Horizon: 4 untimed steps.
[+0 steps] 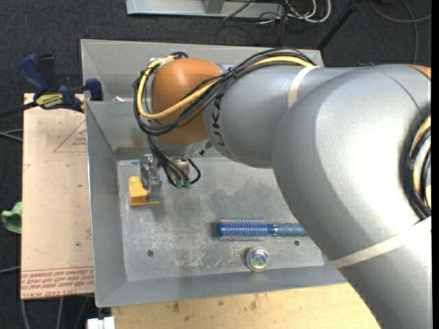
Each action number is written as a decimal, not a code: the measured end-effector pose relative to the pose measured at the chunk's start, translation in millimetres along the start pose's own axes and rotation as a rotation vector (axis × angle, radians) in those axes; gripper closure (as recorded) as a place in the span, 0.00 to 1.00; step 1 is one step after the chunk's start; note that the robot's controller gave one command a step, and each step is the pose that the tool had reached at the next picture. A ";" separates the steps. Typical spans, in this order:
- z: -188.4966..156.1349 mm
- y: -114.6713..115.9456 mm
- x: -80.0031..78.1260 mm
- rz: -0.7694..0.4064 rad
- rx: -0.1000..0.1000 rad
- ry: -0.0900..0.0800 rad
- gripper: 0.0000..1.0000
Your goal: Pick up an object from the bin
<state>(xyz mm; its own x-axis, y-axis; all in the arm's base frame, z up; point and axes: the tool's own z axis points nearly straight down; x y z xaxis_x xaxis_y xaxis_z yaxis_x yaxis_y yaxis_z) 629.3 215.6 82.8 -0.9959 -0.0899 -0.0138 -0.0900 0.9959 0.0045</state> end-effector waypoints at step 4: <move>4.7 34.7 9.9 -0.226 0.001 0.013 1.00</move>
Offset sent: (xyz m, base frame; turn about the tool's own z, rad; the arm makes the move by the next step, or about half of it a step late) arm -0.0236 0.0186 0.0851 0.0291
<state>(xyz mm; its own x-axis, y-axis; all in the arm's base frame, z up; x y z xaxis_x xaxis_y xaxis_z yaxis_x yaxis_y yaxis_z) 616.3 249.3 78.1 -0.9504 -0.3112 -0.0011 -0.3112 0.9504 0.0015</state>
